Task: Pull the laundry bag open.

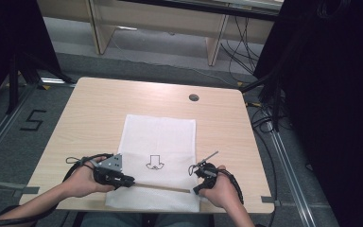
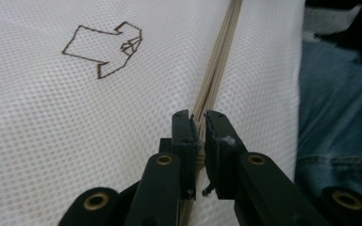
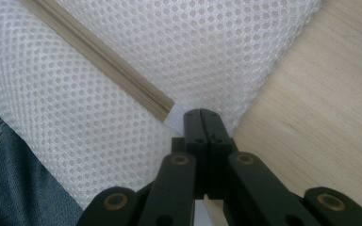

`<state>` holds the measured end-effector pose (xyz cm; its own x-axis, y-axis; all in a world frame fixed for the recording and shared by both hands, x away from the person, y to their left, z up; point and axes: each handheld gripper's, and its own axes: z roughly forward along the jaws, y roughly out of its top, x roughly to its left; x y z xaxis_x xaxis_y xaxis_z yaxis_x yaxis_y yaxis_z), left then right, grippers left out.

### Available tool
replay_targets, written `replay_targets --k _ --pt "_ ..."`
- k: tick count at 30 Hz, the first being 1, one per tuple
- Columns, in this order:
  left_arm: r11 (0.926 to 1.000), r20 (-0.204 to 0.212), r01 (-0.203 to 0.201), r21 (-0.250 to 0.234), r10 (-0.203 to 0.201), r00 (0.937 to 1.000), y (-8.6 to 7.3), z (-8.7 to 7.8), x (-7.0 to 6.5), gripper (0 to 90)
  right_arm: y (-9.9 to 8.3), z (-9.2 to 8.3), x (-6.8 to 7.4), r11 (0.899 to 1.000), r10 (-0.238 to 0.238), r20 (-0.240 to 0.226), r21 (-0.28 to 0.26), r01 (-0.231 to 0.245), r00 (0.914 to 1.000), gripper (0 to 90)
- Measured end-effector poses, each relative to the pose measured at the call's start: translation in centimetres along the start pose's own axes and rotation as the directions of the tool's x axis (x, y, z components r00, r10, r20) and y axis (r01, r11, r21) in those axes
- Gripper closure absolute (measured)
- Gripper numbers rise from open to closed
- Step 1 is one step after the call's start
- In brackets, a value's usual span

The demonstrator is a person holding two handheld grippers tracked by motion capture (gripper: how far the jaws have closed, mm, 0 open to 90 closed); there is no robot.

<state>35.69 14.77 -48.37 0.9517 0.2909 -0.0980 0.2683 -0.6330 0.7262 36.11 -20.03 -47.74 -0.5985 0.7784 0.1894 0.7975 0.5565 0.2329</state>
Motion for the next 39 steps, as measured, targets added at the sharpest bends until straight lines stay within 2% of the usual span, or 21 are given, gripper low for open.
replay_targets --k 1,2,3,5,20,21,22,23,25,26,29,30,31,36,38,39 --pt "0.9996 0.013 0.023 -0.015 -0.023 0.9997 -0.1 0.0 0.0 82.5 0.0 0.0 0.0 1.000 -0.002 0.000 -0.001 0.002 1.0000 90.0" --pt "0.9994 0.019 0.028 -0.021 -0.028 0.9994 -0.1 -0.1 0.1 82.5 0.0 0.0 0.0 1.000 -0.001 0.002 -0.001 0.001 1.0000 90.0" --pt "0.9998 0.014 0.008 -0.018 -0.007 0.9999 -0.2 -0.2 0.2 82.5 0.0 0.0 0.0 1.000 -0.001 0.001 -0.001 0.001 1.0000 90.0" --pt "0.9991 0.020 0.035 -0.026 -0.034 0.9992 -0.2 -0.2 0.1 82.5 0.0 0.0 0.0 1.000 -0.002 0.000 -0.001 0.002 1.0000 90.0" --pt "1.0000 0.010 0.010 0.000 -0.010 0.9999 -0.5 -0.5 0.2 82.5 0.0 0.0 0.1 1.000 0.008 0.008 0.000 -0.008 0.9999 90.0" --pt "0.9995 0.015 0.031 -0.010 -0.031 0.9994 -0.6 -0.6 0.2 82.5 0.0 0.0 0.1 1.000 0.011 0.006 0.003 -0.011 0.9999 90.0" --pt "0.9997 0.009 0.024 -0.004 -0.024 0.9997 -0.8 -0.7 0.3 82.5 0.0 0.0 0.1 1.000 -0.006 0.004 0.002 0.006 1.0000 90.0" --pt "0.9998 0.000 0.019 0.006 -0.019 0.9998 -1.0 -0.8 0.4 82.5 0.0 0.0 0.2 1.000 0.007 0.005 0.009 -0.007 1.0000 90.0" --pt "0.9992 0.002 0.041 0.005 -0.041 0.9992 -1.4 -1.1 0.4 82.5 0.0 0.0 0.1 1.000 0.001 0.000 0.007 -0.001 1.0000 90.0" --pt "0.9995 -0.029 0.016 0.028 -0.015 0.9995 -1.7 -1.3 0.5 82.5 0.0 0.0 0.0 1.000 -0.007 0.000 0.002 0.007 1.0000 90.0" --pt "0.9984 -0.008 0.057 -0.002 -0.057 0.9983 -2.2 -1.8 0.7 82.5 0.0 0.0 0.2 1.000 0.006 0.003 0.009 -0.006 1.0000 90.0" --pt "0.9990 -0.005 0.045 -0.009 -0.045 0.9990 -2.2 -2.0 0.7 82.5 0.0 0.0 0.1 1.000 0.000 0.006 0.005 0.000 1.0000 90.0" --pt "0.9983 -0.010 0.058 -0.009 -0.058 0.9983 -2.2 -1.9 0.5 82.5 0.1 0.0 0.1 1.000 0.000 0.004 0.005 0.000 1.0000 90.0" --pt "0.9985 -0.007 0.055 -0.005 -0.055 0.9984 -2.2 -1.9 0.6 82.5 0.0 0.0 0.1 1.000 0.000 0.000 0.009 0.000 1.0000 90.0" --pt "0.9985 -0.006 0.054 -0.002 -0.054 0.9985 -2.2 -1.9 0.6 82.5 0.0 0.0 0.0 1.000 -0.015 0.002 0.000 0.015 0.9999 90.0" --pt "0.9985 -0.006 0.054 -0.002 -0.054 0.9985 -2.3 -1.9 0.6 82.5 0.0 0.0 0.1 1.000 -0.002 0.000 0.008 0.002 1.0000 90.0"
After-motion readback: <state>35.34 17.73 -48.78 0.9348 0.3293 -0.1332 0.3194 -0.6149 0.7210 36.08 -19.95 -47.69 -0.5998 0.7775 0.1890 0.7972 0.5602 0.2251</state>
